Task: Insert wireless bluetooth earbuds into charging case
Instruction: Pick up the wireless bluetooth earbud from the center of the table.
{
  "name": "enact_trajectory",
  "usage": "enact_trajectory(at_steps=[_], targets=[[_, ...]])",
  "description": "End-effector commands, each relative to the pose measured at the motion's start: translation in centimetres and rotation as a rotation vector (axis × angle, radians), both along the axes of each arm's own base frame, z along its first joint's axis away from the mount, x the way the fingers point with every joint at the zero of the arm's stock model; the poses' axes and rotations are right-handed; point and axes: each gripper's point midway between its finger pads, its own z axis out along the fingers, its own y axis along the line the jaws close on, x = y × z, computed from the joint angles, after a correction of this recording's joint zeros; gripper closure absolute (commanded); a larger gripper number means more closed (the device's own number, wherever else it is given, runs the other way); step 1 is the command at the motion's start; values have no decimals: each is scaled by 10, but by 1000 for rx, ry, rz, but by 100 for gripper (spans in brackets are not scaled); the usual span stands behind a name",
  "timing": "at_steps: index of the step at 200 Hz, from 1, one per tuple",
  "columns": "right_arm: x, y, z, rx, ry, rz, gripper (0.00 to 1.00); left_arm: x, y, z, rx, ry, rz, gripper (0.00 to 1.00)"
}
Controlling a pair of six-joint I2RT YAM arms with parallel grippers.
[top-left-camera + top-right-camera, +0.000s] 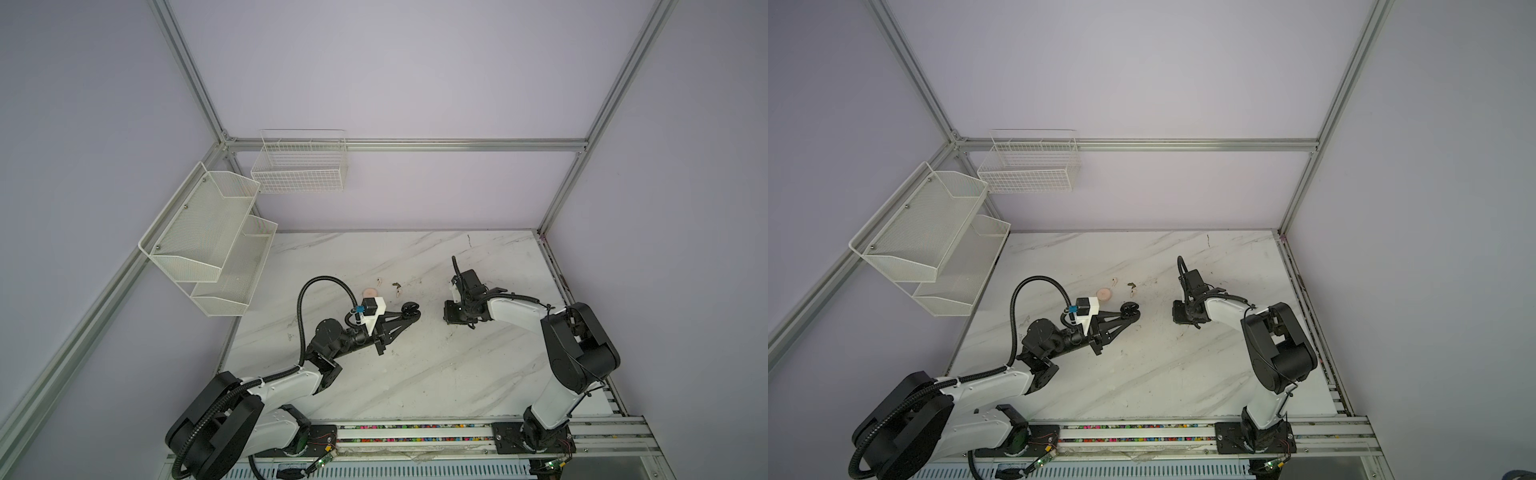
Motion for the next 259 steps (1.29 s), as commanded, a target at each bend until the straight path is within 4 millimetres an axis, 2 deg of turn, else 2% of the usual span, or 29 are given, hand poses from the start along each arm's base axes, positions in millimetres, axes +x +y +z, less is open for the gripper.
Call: enact_trajectory(at_steps=[1,89,154,259], targets=[[3,-3,0,-16,3,3,81,-3,0,17,-41,-53,-13,100],[-2,-2,-1,1,26,2,83,-4,0,17,-41,-50,-13,100],[1,-4,7,-14,14,-7,78,-4,0,16,-41,-51,-15,100],[-2,-3,-5,-24,38,18,79,-4,0,15,-42,-48,-15,100]])
